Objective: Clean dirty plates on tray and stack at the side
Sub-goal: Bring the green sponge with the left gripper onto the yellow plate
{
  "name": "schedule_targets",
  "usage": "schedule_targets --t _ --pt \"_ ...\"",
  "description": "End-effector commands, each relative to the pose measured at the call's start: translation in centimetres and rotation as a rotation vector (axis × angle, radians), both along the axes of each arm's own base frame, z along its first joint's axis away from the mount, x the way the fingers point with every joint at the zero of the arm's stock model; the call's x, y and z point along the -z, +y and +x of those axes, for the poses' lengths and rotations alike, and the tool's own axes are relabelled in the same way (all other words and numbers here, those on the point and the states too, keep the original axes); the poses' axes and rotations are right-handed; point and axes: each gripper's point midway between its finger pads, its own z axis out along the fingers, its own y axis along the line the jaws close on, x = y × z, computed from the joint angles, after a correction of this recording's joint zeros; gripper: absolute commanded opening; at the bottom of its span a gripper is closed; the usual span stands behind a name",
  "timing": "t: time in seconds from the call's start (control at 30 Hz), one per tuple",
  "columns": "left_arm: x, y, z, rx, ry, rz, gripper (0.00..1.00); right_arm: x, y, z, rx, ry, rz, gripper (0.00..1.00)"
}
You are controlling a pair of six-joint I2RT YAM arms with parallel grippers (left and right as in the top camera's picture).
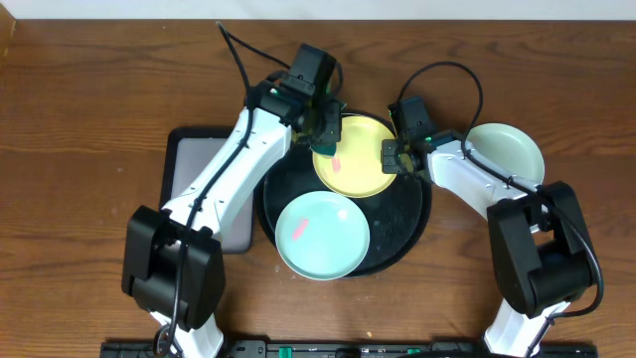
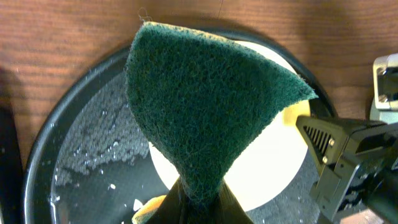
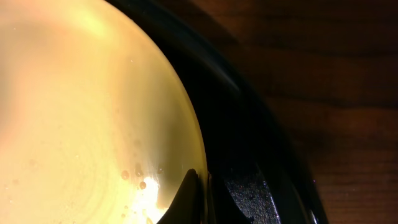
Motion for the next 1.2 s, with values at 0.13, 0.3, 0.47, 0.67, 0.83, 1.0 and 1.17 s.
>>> schedule_targets --t 0.13,0.3,0.47,0.67,0.83,1.0,1.17 --pt "0.8 0.5 0.8 -0.031 -0.032 0.041 0.07 1.2 0.2 -1.2 -0.012 0.040 -0.006 0.01" --pt "2.3 0.4 0.8 -0.034 -0.001 0.053 0.08 1.2 0.2 -1.2 -0.013 0.041 -0.007 0.01" --pt "5.3 0.1 0.8 -0.037 0.057 0.076 0.07 1.2 0.2 -1.2 -0.012 0.040 -0.007 0.01" --pt "8.4 0.1 0.4 -0.070 0.127 0.096 0.07 1.2 0.2 -1.2 -0.013 0.041 -0.007 0.01" --pt "10.7 -0.2 -0.2 -0.058 0.174 0.123 0.07 1.2 0.2 -1.2 -0.013 0.041 -0.007 0.01" --pt "13.0 -0.8 -1.1 -0.036 0.217 0.150 0.08 1.2 0.2 -1.2 -0.013 0.041 -0.007 0.01" --pt "16.0 -1.3 -2.2 -0.013 0.270 0.185 0.07 1.2 0.2 -1.2 -0.013 0.041 -0.007 0.01"
